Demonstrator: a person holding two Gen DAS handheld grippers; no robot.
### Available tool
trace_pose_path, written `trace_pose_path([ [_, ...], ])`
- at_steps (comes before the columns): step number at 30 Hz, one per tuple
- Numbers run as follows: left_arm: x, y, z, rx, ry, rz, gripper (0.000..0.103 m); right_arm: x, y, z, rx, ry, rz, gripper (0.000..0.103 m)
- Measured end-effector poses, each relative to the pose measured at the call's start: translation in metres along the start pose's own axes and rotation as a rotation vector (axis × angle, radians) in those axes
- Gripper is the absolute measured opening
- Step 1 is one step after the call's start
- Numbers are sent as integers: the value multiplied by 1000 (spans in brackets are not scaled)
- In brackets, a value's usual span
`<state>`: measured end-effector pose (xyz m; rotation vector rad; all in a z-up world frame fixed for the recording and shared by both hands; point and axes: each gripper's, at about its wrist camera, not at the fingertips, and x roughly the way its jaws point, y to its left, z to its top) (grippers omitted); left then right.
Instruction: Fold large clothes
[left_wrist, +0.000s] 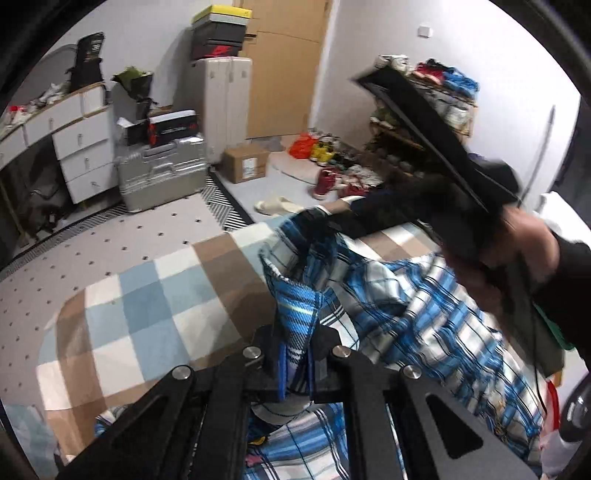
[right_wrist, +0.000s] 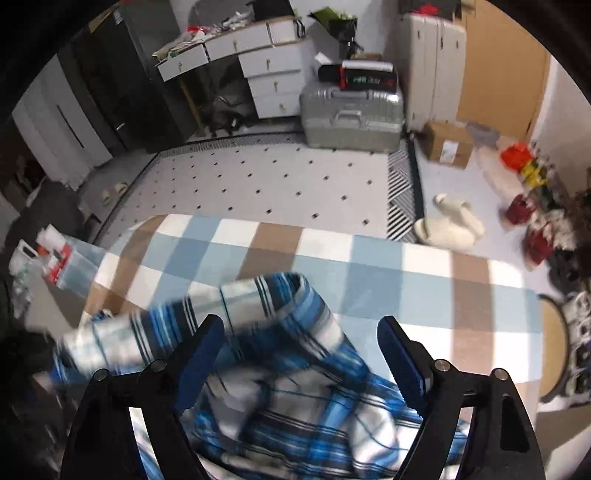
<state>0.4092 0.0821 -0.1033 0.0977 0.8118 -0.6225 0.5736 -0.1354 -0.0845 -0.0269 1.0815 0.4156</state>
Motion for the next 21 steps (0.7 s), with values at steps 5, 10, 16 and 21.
trace_pose_path([
  [5, -6, 0, -3, -26, 8, -18, 3, 32, -6, 3, 65, 133, -44, 41],
  [10, -3, 9, 2, -159, 99, 9, 57, 19, -2, -23, 5, 119, -104, 8],
  [16, -8, 11, 10, -334, 79, -99, 82, -34, 8, -55, -41, -88, -159, 7],
  [21, 22, -3, 8, -312, 193, 52, 82, -60, 16, -72, -39, -156, -126, 7],
])
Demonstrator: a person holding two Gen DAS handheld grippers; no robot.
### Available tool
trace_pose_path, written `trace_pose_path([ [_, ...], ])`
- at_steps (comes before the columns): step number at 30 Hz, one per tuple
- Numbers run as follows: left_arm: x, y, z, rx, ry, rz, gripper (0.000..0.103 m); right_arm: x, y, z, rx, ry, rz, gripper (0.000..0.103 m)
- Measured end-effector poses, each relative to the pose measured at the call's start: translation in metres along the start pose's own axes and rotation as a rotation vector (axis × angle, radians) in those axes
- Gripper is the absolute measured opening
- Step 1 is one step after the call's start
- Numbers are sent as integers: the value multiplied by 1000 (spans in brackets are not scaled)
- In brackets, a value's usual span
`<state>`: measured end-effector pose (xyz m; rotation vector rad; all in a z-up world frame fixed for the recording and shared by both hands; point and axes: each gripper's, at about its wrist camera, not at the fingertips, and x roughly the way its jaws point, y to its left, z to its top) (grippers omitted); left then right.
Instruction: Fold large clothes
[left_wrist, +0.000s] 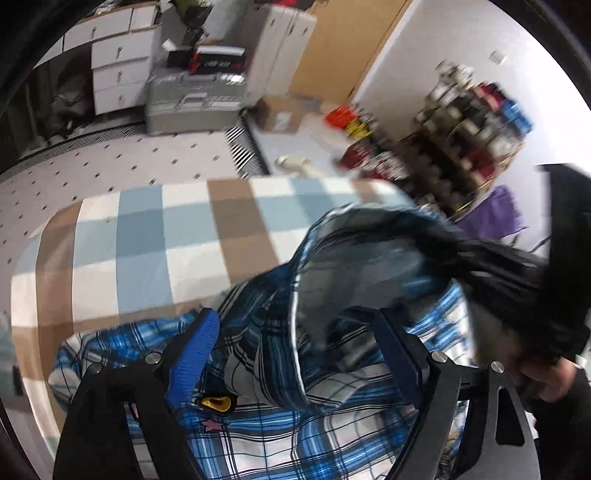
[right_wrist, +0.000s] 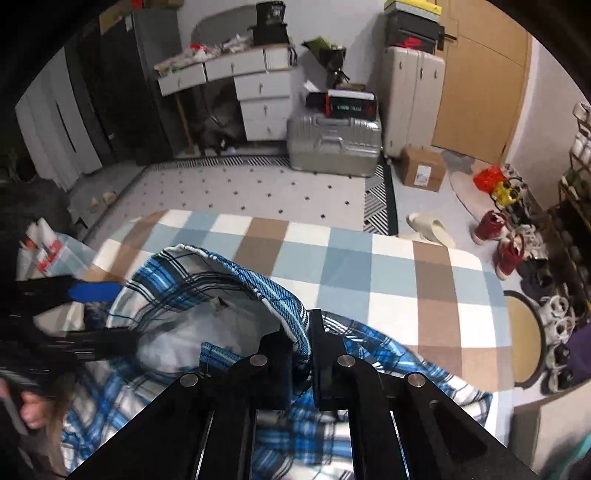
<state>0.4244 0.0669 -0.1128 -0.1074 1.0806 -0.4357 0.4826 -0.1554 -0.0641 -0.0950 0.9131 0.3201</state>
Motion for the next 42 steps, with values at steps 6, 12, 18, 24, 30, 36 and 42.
trace_pose_path([
  [6, 20, 7, -17, -82, 97, 60, 70, -10, -7, -7, 39, -33, -8, 7],
  [12, 2, 6, -9, -32, 107, 160, 6, -18, -16, -9, 70, -51, 21, 7],
  [18, -49, -4, -25, 19, 13, 134, 5, -67, -5, -24, 39, -142, 20, 6],
  [24, -84, -19, -75, 52, -117, 101, 5, -118, -7, -84, 178, -251, 138, 7],
  [30, -90, -23, -142, -13, -168, 33, 5, -138, 6, -165, 294, -286, 183, 7],
  [36, -65, -28, -186, -59, -126, -13, 5, -132, 10, -221, 403, -234, 154, 7],
  [42, -48, -24, -203, -123, -85, -39, 5, -103, -1, -257, 519, -101, 176, 8],
])
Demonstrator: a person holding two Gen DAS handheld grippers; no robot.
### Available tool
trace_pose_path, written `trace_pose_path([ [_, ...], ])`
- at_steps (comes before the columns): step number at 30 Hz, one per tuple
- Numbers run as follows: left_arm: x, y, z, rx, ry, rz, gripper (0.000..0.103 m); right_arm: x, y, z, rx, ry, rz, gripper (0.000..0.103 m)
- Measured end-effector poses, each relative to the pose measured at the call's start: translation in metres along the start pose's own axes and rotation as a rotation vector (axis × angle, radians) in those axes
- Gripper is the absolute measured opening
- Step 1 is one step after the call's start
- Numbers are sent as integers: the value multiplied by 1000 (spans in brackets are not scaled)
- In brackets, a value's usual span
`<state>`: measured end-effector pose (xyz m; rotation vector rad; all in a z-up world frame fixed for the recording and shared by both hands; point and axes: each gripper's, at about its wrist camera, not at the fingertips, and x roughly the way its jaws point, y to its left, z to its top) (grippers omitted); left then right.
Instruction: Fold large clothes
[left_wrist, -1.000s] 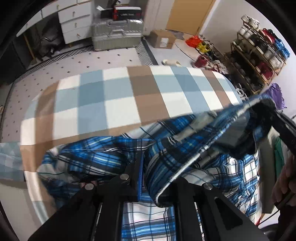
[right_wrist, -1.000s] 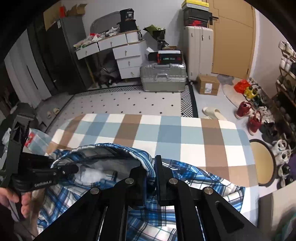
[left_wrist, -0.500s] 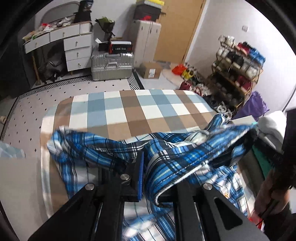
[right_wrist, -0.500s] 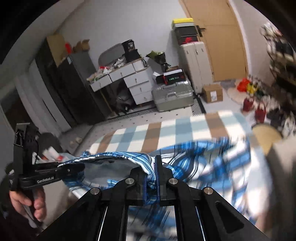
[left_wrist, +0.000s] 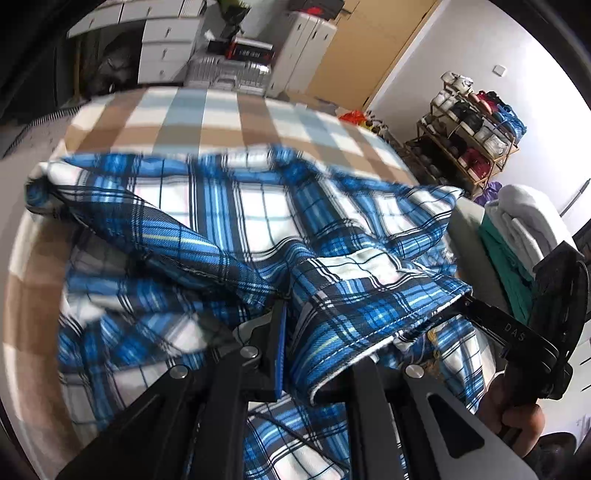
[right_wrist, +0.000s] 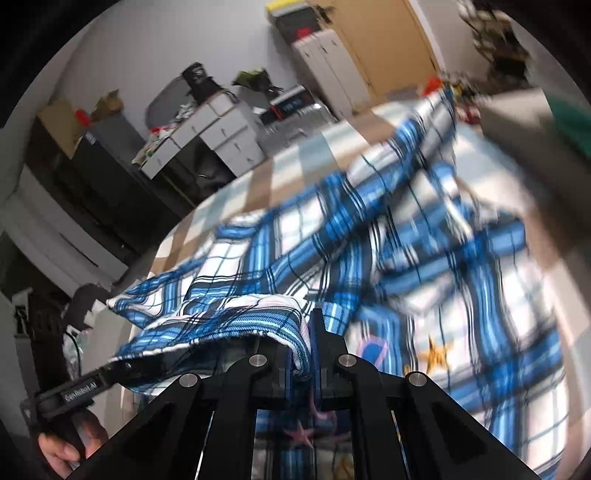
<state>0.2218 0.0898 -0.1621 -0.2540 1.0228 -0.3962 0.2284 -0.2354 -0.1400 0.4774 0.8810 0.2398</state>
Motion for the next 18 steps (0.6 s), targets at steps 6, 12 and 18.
trace_pose_path([
  [6, 1, 0, -11, -19, 34, -3, 5, 7, -4, -19, -22, 73, -36, 11],
  [12, 5, -3, -14, 22, 52, 14, 5, -1, -12, -23, -9, 129, 13, 28],
  [18, 8, 0, -19, 57, 52, 19, 5, -43, -33, -1, 41, 30, 99, 64],
])
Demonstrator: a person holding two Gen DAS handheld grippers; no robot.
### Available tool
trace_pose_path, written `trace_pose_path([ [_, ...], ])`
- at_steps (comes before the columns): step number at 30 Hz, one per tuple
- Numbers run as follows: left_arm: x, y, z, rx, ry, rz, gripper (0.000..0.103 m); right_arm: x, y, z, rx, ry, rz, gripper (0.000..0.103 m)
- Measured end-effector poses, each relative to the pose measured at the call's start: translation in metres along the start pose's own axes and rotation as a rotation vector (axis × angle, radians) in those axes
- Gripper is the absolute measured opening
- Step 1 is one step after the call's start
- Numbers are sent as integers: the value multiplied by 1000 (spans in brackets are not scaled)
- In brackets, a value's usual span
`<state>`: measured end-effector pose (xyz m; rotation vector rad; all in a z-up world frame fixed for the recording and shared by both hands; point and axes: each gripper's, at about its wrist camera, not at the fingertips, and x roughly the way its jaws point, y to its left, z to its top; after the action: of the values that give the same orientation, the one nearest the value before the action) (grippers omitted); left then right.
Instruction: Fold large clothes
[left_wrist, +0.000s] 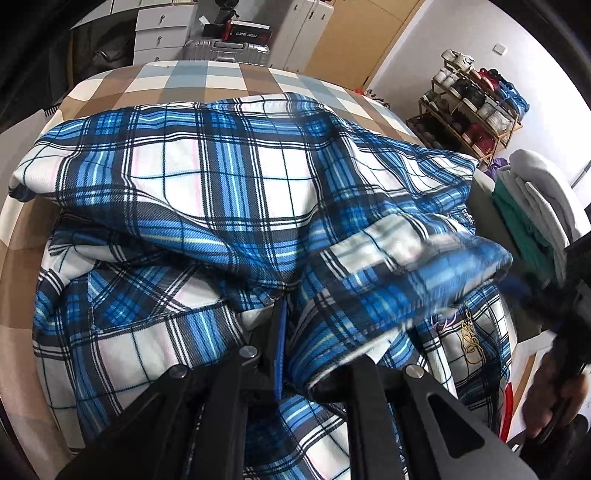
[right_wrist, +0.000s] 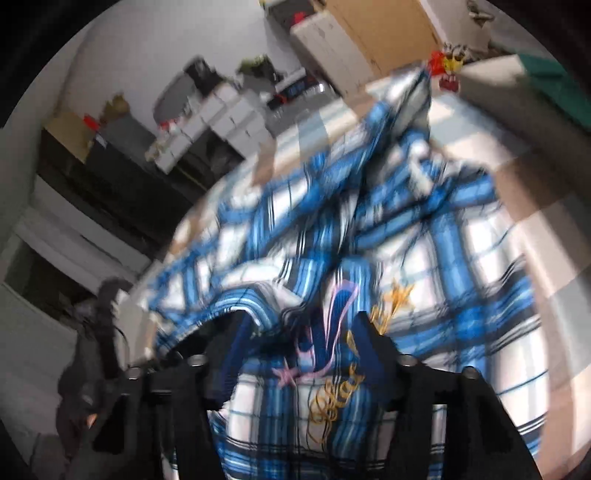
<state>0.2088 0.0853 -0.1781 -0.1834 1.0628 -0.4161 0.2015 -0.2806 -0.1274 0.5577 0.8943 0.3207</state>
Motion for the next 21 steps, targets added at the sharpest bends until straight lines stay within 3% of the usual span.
trace_pose_path([
  [2, -1, 0, 0, 6, -2, 1, 5, -13, -3, 17, 2, -49, -22, 72],
  [5, 1, 0, 0, 9, -2, -1, 5, -22, -11, 49, 29, -125, -62, 72],
  [9, 2, 1, -3, 27, -5, 2, 5, 13, -26, 94, 60, -91, -171, 71],
  [10, 1, 1, -4, 29, -5, 1, 5, 22, -34, 103, 93, -73, -182, 67],
  [12, 3, -1, -5, 29, -5, 1, 5, 42, -51, 121, 169, -47, -195, 11],
  [15, 2, 1, -4, 18, -4, -7, 5, 57, -59, 131, 203, -8, -146, 4],
  [21, -7, 2, -4, 26, -22, -21, 5, 9, -47, 106, 186, -170, -33, 2],
])
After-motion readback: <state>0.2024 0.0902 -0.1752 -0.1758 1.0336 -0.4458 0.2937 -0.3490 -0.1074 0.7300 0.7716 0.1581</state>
